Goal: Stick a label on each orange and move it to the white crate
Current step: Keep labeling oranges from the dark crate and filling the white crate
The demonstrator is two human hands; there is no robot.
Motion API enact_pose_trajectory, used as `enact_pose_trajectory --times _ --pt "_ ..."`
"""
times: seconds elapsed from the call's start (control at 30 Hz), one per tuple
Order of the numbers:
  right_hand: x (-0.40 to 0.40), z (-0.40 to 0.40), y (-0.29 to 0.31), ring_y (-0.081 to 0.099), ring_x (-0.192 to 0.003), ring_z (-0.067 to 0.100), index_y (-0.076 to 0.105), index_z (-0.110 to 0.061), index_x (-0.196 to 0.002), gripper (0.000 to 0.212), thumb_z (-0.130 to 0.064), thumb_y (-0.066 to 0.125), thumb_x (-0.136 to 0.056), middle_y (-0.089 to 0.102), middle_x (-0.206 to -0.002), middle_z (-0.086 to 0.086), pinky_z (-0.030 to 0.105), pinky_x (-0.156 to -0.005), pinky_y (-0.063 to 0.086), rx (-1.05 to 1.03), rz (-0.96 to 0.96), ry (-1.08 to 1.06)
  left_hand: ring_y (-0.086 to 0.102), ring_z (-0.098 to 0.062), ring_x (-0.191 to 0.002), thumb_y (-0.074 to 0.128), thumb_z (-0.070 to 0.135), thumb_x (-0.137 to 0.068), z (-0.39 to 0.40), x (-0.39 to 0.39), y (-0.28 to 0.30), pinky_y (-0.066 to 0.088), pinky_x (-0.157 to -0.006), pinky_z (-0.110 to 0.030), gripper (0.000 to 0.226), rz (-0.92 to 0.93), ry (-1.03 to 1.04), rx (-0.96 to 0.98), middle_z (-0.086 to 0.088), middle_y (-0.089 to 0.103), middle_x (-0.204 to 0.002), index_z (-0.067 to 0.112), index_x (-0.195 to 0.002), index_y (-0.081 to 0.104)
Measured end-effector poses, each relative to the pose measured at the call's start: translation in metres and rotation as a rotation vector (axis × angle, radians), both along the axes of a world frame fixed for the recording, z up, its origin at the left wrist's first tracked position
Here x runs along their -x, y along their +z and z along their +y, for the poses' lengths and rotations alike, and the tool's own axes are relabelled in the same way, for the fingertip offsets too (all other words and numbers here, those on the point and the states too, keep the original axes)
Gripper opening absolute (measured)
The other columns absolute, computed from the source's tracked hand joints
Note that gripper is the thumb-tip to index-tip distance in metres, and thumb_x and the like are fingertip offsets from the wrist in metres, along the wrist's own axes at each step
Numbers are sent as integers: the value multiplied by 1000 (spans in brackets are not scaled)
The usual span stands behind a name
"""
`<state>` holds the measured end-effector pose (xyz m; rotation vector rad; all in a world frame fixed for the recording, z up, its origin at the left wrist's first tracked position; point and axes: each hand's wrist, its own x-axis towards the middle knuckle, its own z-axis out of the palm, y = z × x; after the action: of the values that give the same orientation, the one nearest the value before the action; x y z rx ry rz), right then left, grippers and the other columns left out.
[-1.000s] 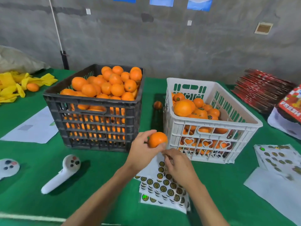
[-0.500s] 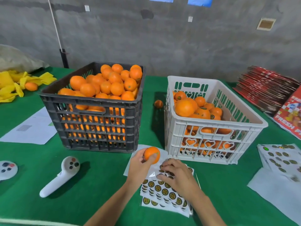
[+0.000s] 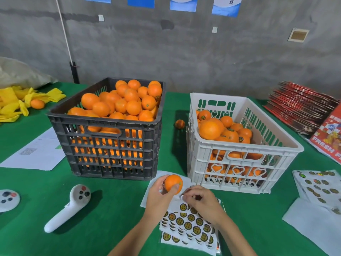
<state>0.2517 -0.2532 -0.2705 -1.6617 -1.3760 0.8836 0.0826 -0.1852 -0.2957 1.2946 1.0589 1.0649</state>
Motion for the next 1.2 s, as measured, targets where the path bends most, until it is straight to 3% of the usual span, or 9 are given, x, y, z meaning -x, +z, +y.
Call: enact_pose_trajectory --times 0.27,0.4,0.5,0.63,0.73,0.83,0.97,1.1,1.2 --pt "36 10 12 65 -80 2 72 -33 -86 15 -27 66 -98 69 -88 -14 27 -76 54 -239 -178 -398 69 3 -102 86 23 -84 -5 2 4 56 -81 -15 39 -35 -3 -13 9 71 -118 31 -118 69" --pt "49 9 21 63 -92 1 75 -28 -100 11 -23 65 -99 66 -98 -18 18 -80 51 -344 -210 -306 74 -11 -102 86 15 -83 -7 9 12 57 -80 -17 37 -115 -19 8 0 76 -113 26 -116 73" --pt "50 6 36 59 -106 -3 73 -28 -114 18 -31 59 -103 62 -113 -23 16 -90 48 -411 -286 -191 73 -4 -99 85 20 -85 -5 18 29 55 -79 -12 45 -90 15 -16 6 78 -111 23 -126 70" --pt "55 7 54 37 -133 -10 37 -31 -154 58 -50 43 -100 28 -151 -30 19 -107 42 -392 -495 22 75 -11 -98 85 28 -81 0 26 69 58 -81 -19 46 -123 45 -84 7 78 -106 22 -124 69" --pt "61 14 74 37 -137 -1 20 -28 -160 76 -52 55 -98 17 -163 -18 19 -98 47 -457 -623 -35 74 -11 -95 87 27 -79 1 22 106 59 -78 -21 42 -167 47 -142 1 76 -106 20 -116 68" --pt "58 25 104 56 -130 17 38 -15 -156 75 -35 73 -93 40 -159 0 27 -88 56 -640 -640 -176 72 -6 -101 86 41 -77 5 17 147 58 -82 -19 53 -174 -52 -197 6 74 -112 24 -121 64" --pt "37 40 149 64 -121 26 49 -8 -149 70 -40 71 -91 52 -151 9 34 -81 60 -780 -729 -373 64 0 -113 71 49 -93 25 23 193 56 -95 -22 45 62 -101 -392 16 64 -127 32 -133 60" --pt "-1 52 177 59 -125 31 43 -12 -153 65 -28 70 -96 45 -156 9 41 -91 57 -759 -815 -514 56 -9 -114 67 40 -99 62 51 221 43 -104 -30 21 372 71 -723 12 62 -119 28 -116 68" --pt "-24 60 187 63 -114 33 48 -15 -148 56 -23 68 -96 44 -155 8 42 -83 59 -692 -891 -597 54 -20 -115 69 33 -98 96 78 236 44 -99 -36 15 571 237 -786 4 67 -115 22 -108 73"
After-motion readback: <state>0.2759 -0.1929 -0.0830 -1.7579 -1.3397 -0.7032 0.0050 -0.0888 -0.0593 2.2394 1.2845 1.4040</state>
